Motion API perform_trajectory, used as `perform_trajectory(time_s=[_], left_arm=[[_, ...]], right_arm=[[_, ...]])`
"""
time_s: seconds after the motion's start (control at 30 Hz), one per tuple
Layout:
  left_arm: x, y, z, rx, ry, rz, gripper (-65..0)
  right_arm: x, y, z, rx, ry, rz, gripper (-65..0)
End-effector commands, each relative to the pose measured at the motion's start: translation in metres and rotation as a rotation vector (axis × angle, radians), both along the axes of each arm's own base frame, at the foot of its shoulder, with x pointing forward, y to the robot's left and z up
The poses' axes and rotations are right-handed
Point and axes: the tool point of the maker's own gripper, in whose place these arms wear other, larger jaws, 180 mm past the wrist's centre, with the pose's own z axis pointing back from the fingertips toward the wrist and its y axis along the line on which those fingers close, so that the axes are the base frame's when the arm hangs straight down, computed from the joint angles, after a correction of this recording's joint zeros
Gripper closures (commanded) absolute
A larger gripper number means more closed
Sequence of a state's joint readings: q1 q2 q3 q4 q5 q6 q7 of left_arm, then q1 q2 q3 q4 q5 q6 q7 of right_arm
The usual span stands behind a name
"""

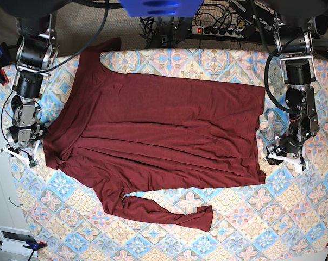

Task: Layout the t-shirt on the table in an organized manner, then fold the t-shirt properly
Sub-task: 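Hold both shirt sides and stretch them apart to flatten the body, then regrasp the shirt edge with the right gripper and release the left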

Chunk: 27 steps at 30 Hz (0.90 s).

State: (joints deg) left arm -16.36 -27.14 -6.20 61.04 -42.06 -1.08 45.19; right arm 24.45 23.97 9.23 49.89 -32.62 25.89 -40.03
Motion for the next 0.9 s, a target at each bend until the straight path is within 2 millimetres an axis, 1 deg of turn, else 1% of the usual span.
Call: perform_trajectory(time_s=[0.0,0.03,0.13,0.17,0.23,0.27,0.33,0.43,0.47,0.5,0.57,0.67,0.77,0.87], left_arm=[[0.013,0.007,0.021,0.016,-0.059,0.004,-26.3],[0.013,0.006,0.021,0.015,-0.059,0.003,-26.3],[0.013,0.005,0.022,0.015,-0.063,0.0,-26.3],[0.014,0.005,0.025,0.02,-0.071,-0.005,-26.3],[0.008,0.003,0.024,0.029,-0.071,-0.017,-26.2],[0.007,0.001,0.027,0.034,-0.079,-0.025,-26.2],[0.004,-0.004,0.031,0.046,-0.095,-0.044,-26.2],[0.0,-0.011,0.034,0.053,-0.108,-0.065,-26.2],[-0.003,-0.013,0.033,0.055,-0.106,-0.07,-25.9],[-0.005,-0.014,0.033,0.057,-0.106,-0.075,-24.7],[-0.009,-0.017,0.031,0.058,-0.105,-0.082,-20.3],[-0.013,-0.02,0.031,0.061,-0.107,-0.092,-16.3],[-0.017,-0.026,0.036,0.07,-0.123,-0.112,-15.4],[-0.021,-0.031,0.039,0.075,-0.132,-0.127,-15.4]], right_arm=[[0.018,-0.011,0.031,-0.028,-0.088,-0.003,-30.3],[0.02,-0.012,0.037,-0.032,-0.119,0.004,-30.3],[0.015,-0.012,0.059,-0.079,-0.203,0.044,-30.3],[0.011,-0.009,0.065,-0.104,-0.219,0.067,-30.3],[0.004,-0.001,0.078,-0.149,-0.248,0.109,-29.7],[0.001,0.007,0.079,-0.153,-0.248,0.135,-28.0],[-0.003,0.038,0.072,-0.106,-0.229,0.218,-19.8],[-0.002,0.088,0.066,0.025,-0.22,0.348,-0.4],[-0.001,0.096,0.067,0.047,-0.241,0.358,0.0],[-0.005,0.104,0.064,0.071,-0.247,0.365,0.0],[-0.011,0.114,0.059,0.095,-0.248,0.374,-1.1],[-0.008,0.136,0.052,0.151,-0.251,0.411,0.0],[-0.009,0.15,0.04,0.203,-0.233,0.43,0.0],[-0.016,0.151,0.016,0.246,-0.176,0.413,0.0]])
